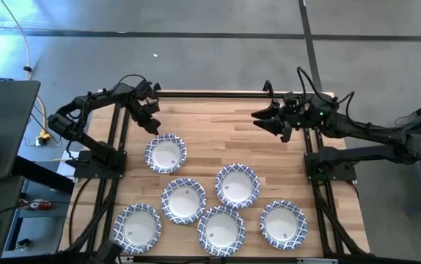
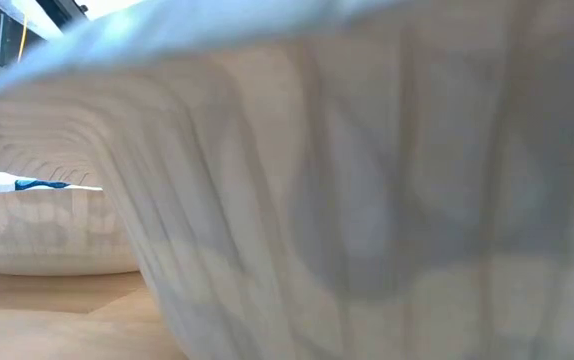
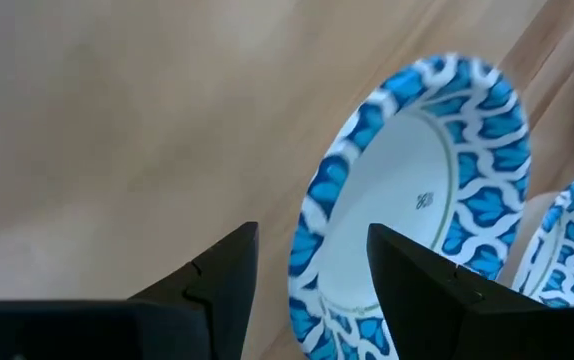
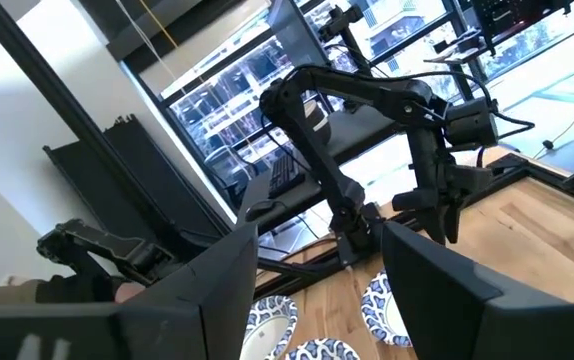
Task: Nest bowls inside each other
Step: Stack the white patterned bowl on top of the other white patterned bowls
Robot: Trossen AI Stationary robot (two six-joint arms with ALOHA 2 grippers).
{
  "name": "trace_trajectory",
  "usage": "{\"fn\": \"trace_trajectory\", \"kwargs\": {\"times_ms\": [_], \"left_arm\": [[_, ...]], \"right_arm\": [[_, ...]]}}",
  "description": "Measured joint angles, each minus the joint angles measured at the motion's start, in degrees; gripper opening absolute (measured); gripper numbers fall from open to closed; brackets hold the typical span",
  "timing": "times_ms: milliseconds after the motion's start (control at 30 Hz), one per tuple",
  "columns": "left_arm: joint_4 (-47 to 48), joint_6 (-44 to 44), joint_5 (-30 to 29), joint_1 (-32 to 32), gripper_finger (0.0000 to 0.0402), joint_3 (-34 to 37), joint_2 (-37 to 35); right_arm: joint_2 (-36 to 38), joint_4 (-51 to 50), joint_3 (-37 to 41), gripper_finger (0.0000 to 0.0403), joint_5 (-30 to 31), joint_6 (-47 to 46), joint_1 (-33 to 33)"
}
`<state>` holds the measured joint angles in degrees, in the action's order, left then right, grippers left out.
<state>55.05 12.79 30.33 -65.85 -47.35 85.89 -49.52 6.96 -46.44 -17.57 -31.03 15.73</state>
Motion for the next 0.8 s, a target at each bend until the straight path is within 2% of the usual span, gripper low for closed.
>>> {"fn": "trace_trajectory", "kwargs": {"times_ms": [233,600,800], "left_arm": [[-2.71,-1.19,0.91,1.15,0.0177,4.46,0.04],[-5.16,-3.16,2.45,1.91,0.0175,4.57,0.07],[-5.07,-3.19,2.68,1.96,0.0155,4.57,0.07]], "right_arm": [[0.0,-0.02,0.0,0.0206,-0.08,0.45,0.0],[0.0,-0.93,0.0,0.0206,-0.43,0.69,0.0],[-0.02,-1.18,0.0,0.0206,-0.43,1.39,0.0]]}}
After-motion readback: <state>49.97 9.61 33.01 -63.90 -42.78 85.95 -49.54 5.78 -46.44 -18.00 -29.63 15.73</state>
